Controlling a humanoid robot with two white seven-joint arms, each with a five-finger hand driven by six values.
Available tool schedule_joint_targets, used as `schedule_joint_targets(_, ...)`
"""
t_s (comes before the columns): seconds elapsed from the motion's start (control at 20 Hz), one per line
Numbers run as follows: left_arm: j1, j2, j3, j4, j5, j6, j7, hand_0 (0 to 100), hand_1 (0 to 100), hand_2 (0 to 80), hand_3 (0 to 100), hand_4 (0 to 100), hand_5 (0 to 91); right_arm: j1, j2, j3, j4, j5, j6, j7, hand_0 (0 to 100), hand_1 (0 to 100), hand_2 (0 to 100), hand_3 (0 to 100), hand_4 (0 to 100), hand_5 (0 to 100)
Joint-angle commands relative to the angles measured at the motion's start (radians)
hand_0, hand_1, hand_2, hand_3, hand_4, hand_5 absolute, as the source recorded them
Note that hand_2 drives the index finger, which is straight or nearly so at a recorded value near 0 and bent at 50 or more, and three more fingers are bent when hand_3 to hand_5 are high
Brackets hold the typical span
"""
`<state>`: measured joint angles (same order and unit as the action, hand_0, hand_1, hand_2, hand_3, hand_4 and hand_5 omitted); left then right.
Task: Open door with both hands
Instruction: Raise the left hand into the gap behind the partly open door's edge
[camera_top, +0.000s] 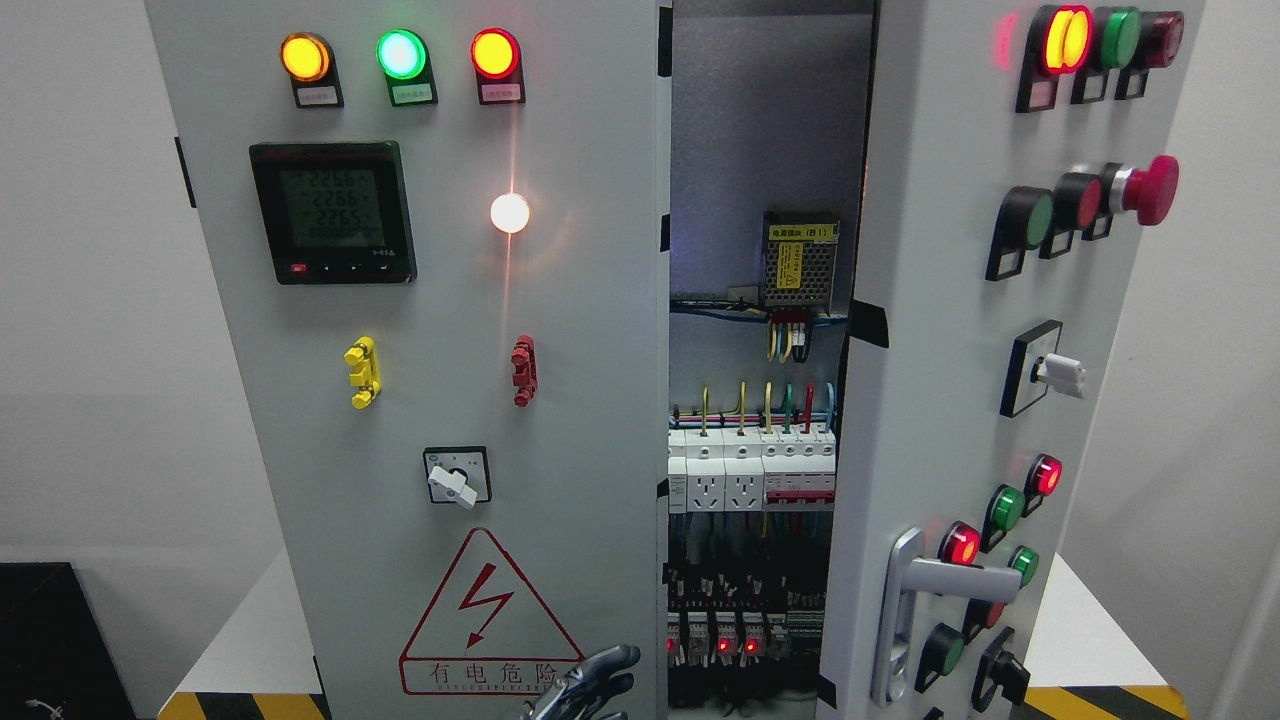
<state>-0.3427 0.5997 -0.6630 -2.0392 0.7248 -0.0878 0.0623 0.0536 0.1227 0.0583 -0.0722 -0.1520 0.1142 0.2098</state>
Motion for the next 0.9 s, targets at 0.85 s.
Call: schedule_joint_targets(0.85, -0.587, 0.039, -0.095, 0.039, 0.488, 0.152, 0.011, 0, 0, 0.0, 0, 0, 0.0, 0.0, 0.0, 0.0, 0.0, 0.0, 0.001, 0.0, 19, 0, 0, 0, 0, 0)
